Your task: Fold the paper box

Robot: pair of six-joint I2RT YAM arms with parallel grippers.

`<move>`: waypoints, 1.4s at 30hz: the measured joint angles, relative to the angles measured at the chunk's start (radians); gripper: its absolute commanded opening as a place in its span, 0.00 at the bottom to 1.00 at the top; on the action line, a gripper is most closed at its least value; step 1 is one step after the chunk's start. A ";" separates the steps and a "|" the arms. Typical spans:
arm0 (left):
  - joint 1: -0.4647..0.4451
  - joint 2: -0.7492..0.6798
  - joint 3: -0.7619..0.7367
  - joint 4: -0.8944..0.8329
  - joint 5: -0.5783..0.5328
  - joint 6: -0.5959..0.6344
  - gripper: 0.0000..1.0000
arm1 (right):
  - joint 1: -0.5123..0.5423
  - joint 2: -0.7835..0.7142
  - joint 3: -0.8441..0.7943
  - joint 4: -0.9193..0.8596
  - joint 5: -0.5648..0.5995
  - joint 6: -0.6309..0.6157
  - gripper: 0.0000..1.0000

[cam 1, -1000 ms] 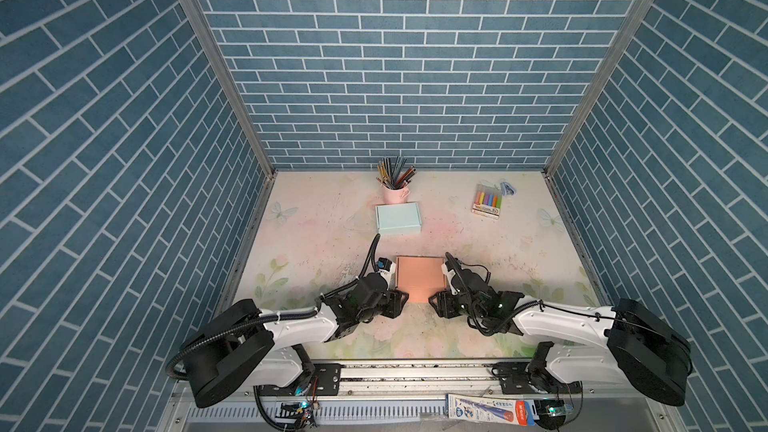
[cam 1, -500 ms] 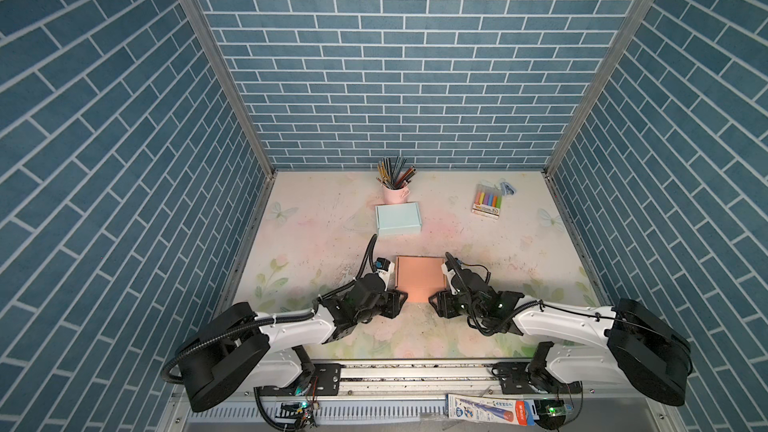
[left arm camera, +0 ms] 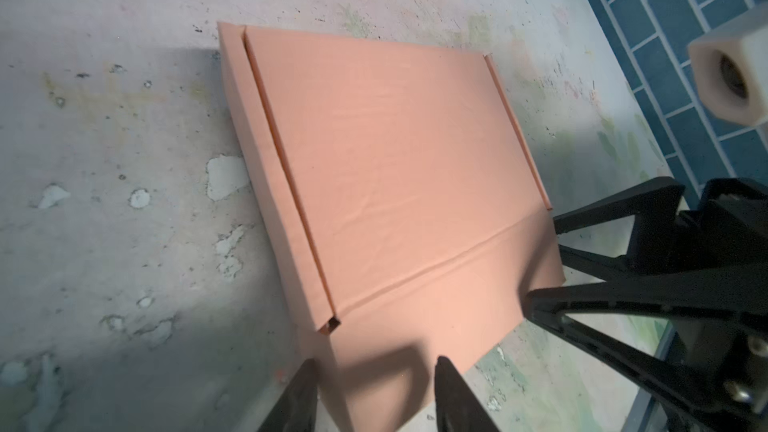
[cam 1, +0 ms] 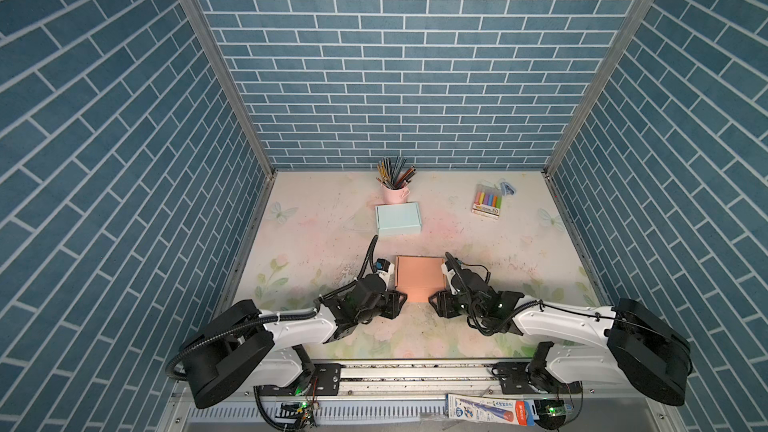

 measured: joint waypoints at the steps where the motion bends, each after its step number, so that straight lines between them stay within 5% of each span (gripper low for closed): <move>1: 0.000 -0.005 0.000 0.000 0.000 -0.002 0.47 | 0.000 0.001 0.003 0.001 -0.001 0.000 0.63; 42: 0.003 0.056 -0.011 0.038 -0.042 -0.008 0.37 | 0.002 0.057 0.014 0.013 0.040 0.000 0.62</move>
